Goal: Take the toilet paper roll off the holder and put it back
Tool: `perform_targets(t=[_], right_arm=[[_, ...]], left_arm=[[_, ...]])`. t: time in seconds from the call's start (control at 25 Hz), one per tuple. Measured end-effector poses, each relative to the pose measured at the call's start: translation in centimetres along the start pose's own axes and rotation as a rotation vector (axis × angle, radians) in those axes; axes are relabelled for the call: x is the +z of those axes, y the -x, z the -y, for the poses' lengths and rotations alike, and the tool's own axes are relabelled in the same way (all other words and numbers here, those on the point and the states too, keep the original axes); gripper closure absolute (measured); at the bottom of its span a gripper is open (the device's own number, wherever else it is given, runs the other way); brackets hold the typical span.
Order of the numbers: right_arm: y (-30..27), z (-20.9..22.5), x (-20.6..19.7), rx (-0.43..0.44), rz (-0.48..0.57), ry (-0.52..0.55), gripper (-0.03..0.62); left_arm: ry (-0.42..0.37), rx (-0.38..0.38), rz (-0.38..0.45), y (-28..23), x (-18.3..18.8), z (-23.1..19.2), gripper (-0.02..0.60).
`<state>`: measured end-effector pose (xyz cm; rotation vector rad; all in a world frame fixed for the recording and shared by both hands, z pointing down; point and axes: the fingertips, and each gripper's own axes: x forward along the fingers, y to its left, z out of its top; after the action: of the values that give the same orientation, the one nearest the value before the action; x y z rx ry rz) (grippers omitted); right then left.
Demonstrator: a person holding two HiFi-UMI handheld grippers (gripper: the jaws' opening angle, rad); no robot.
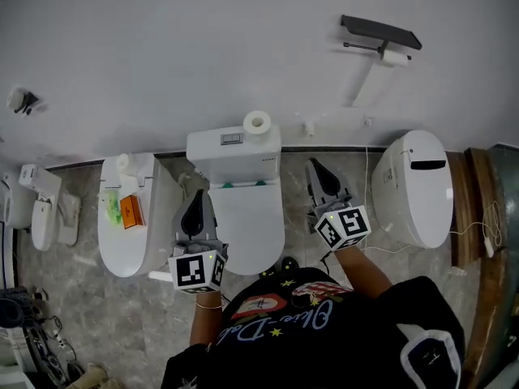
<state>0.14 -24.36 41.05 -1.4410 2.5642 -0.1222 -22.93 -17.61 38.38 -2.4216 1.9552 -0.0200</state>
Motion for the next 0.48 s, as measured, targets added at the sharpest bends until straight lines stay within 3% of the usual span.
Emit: perform_targets(t=[0.2,0.48], right_arm=[[2.5,0.8,-0.1,-0.064,0.0,0.01,0.58],[2.7,-0.1,1.1,-0.041,0.004,0.076,0.58]], left_arm=[[-0.004,-0.038,0.014,0.1,0.3,1.7,0.583],[0.001,-0.054,0.017,0.4,0.5,2.6,0.583]])
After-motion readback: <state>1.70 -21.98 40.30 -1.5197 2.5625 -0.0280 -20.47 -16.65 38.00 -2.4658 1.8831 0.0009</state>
